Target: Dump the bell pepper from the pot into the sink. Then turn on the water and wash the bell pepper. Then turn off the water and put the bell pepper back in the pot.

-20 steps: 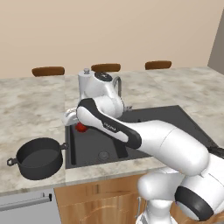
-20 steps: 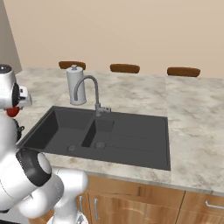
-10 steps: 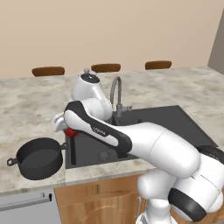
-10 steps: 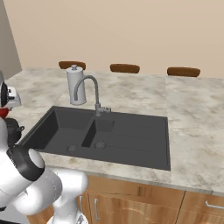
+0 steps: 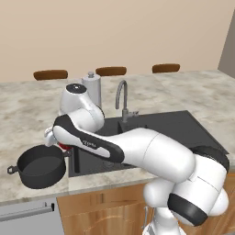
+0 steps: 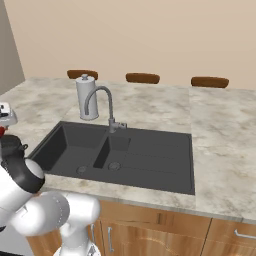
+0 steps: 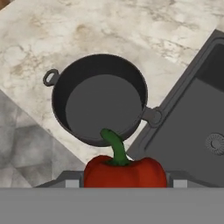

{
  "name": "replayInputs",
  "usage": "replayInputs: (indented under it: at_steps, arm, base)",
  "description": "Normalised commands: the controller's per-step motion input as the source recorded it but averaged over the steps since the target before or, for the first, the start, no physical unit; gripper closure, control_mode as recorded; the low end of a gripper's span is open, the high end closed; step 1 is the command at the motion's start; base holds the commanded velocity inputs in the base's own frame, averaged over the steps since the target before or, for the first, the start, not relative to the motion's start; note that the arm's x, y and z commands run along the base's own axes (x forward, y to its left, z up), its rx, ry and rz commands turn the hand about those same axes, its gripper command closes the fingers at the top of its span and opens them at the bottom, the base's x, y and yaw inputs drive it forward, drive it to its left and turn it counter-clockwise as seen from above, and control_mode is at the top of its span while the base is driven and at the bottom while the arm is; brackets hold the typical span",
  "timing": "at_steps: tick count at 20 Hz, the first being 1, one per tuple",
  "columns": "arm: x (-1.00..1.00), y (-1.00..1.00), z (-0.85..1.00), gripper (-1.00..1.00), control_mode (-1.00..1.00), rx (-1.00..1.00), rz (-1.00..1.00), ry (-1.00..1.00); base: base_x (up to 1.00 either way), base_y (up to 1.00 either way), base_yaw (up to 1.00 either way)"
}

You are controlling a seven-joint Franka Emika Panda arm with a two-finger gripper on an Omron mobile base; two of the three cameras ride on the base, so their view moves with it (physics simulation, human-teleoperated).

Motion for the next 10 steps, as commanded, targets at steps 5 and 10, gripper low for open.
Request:
replayInputs:
  at_steps: [5,10]
  arm:
    - [0.17,0.21,-0.28,1.00,-1.00,0.00,0.00,0.00]
    - [0.25,0.32,-0.29,1.00,-1.00,0.00,0.00,0.00]
  base:
    - [0.00,0.00,0.00]
    - [0.00,0.00,0.00]
